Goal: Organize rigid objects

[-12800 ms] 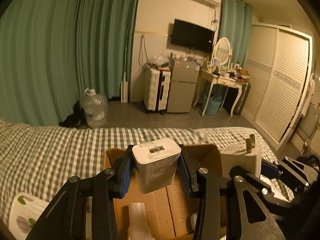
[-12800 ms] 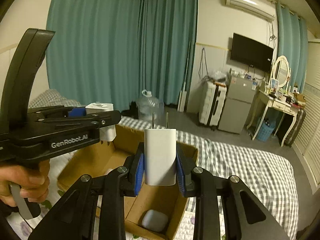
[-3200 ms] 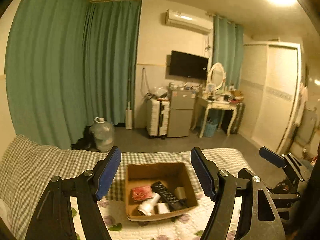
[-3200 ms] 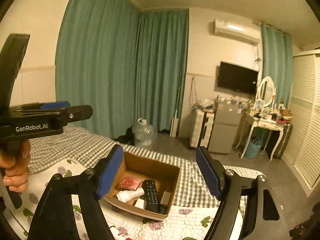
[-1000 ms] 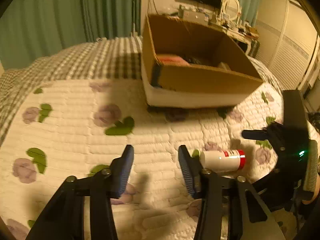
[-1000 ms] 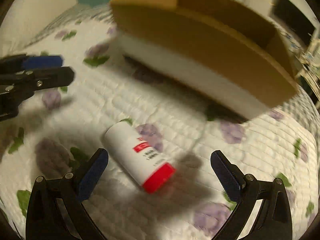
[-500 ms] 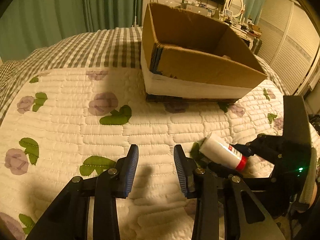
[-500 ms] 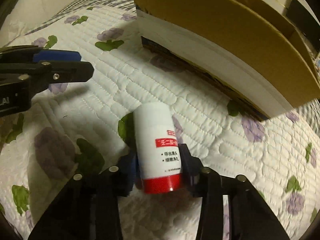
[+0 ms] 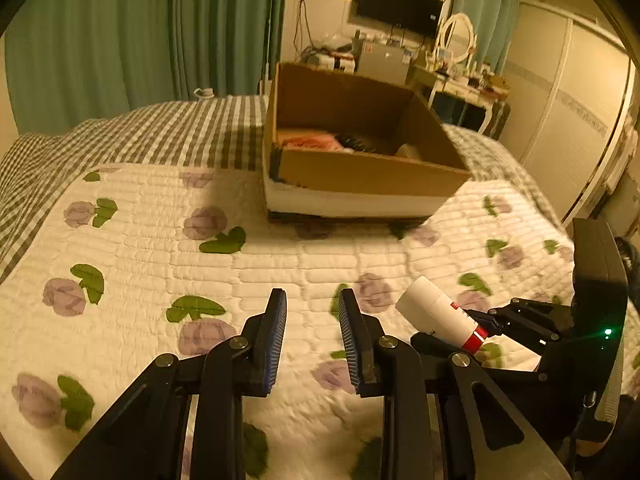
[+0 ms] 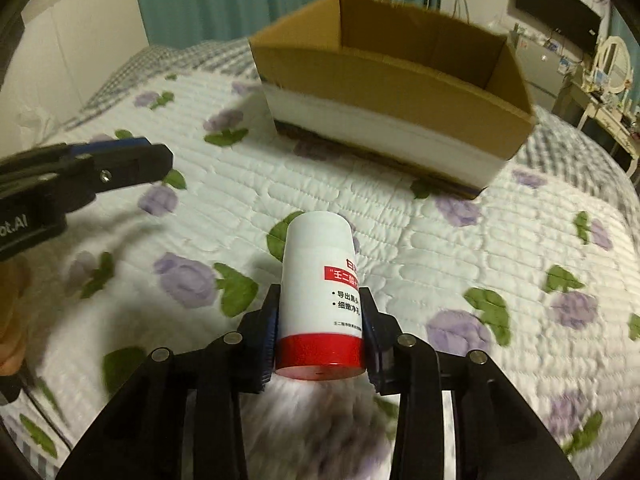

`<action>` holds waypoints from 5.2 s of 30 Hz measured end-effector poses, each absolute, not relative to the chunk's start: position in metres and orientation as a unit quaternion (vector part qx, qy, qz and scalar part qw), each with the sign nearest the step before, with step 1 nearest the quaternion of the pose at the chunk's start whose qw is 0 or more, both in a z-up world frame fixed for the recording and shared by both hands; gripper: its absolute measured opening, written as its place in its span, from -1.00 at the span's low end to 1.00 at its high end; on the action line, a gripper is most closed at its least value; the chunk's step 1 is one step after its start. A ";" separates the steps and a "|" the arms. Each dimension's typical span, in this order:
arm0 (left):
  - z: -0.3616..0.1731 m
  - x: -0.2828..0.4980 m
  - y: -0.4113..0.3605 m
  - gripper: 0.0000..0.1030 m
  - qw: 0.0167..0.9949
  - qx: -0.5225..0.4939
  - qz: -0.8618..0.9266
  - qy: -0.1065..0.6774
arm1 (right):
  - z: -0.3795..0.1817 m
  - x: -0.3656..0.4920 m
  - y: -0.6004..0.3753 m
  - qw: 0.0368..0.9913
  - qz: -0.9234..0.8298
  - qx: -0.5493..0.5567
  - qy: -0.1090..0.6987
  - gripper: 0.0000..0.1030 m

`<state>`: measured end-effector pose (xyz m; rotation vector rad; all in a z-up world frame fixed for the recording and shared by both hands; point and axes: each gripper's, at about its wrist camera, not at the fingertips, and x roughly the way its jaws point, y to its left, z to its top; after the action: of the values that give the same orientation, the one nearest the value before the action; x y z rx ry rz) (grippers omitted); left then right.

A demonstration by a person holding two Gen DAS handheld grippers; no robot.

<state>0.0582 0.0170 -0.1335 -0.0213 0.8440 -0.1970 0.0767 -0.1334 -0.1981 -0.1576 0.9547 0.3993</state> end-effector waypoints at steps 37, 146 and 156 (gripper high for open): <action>0.044 0.038 0.002 -0.71 0.978 0.007 -0.081 0.190 | 0.066 0.044 -0.183 0.981 0.130 -0.017 0.141 -0.31; 0.003 0.050 0.006 0.32 0.986 0.002 -0.045 0.160 | 0.004 0.059 -0.168 0.988 0.055 -0.048 0.133 1.00; -0.054 0.079 -0.014 0.32 0.976 0.050 -0.048 0.207 | -0.048 0.098 -0.190 0.983 0.034 -0.023 0.181 1.00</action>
<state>0.0787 -0.0141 -0.0538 0.1000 0.4169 -0.0968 0.0977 -0.1903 -0.0484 -0.0465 0.3633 0.0680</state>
